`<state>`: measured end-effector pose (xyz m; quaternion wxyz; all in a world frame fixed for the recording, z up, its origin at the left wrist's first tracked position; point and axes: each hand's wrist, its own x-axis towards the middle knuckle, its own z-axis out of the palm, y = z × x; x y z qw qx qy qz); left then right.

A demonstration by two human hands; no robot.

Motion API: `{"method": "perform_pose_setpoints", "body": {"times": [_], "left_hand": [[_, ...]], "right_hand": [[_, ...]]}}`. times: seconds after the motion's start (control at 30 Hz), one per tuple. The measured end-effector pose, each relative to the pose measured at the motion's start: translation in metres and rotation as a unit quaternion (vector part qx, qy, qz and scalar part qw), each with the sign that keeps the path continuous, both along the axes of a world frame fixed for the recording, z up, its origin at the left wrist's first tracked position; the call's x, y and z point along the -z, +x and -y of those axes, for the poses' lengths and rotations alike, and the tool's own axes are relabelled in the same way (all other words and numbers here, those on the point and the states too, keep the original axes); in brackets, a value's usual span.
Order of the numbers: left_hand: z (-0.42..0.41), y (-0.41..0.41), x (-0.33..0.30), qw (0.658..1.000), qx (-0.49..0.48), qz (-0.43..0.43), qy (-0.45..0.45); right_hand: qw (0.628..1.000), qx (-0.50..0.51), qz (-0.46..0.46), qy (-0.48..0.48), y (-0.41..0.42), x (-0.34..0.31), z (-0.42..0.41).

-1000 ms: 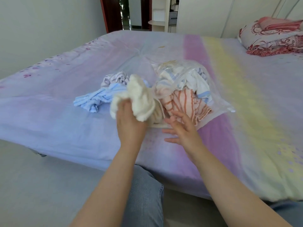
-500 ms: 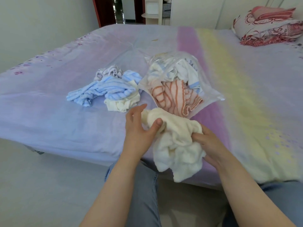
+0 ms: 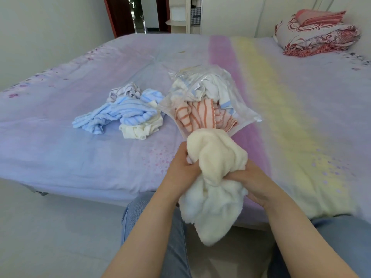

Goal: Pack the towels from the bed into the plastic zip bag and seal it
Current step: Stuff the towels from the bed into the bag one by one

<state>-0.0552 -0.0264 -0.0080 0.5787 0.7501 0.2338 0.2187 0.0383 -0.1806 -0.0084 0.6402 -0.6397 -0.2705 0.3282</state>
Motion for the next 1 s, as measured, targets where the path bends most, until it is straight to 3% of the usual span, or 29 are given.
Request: {"method": "perform_pose_setpoints", "body": {"times": [0.1,0.2,0.3,0.4,0.47,0.63,0.7,0.8,0.87,0.93,1.0], "left_hand": [[-0.013,-0.001,-0.003,0.993,-0.103,0.032,-0.043],[-0.031,0.008,0.011,0.993,-0.096,-0.054,-0.046],[-0.036,0.026,0.018,0.988,-0.070,-0.136,0.003],[-0.036,0.042,0.015,0.990,-0.055,-0.131,-0.025],[-0.038,0.048,0.014,0.990,-0.072,-0.119,-0.031],[-0.041,0.051,0.021,0.991,-0.117,-0.070,0.004],[-0.040,0.051,0.026,0.989,-0.124,-0.074,0.029],[-0.035,0.050,0.031,0.990,-0.130,-0.048,0.042],[-0.028,0.047,0.032,0.991,-0.128,-0.022,0.033],[-0.021,0.044,0.032,0.992,-0.119,-0.008,0.032],[-0.017,0.042,0.035,0.993,-0.112,0.000,0.037]], "right_hand": [[0.990,0.082,-0.044,0.107,0.012,-0.012,0.003],[0.960,0.102,-0.065,0.252,0.027,-0.040,-0.006],[0.928,0.134,-0.005,0.348,0.036,-0.072,-0.028],[0.916,0.246,0.188,0.254,0.042,-0.077,-0.056],[0.876,0.280,0.345,0.188,0.045,-0.058,-0.063],[0.776,0.147,0.613,-0.024,0.054,-0.001,-0.051],[0.759,0.097,0.633,-0.118,0.057,0.009,-0.051],[0.792,0.035,0.559,-0.243,0.065,-0.001,-0.064],[0.800,0.086,0.537,-0.254,0.075,-0.016,-0.079],[0.777,0.167,0.547,-0.262,0.084,-0.025,-0.095],[0.759,0.160,0.529,-0.344,0.088,-0.025,-0.108]]}}
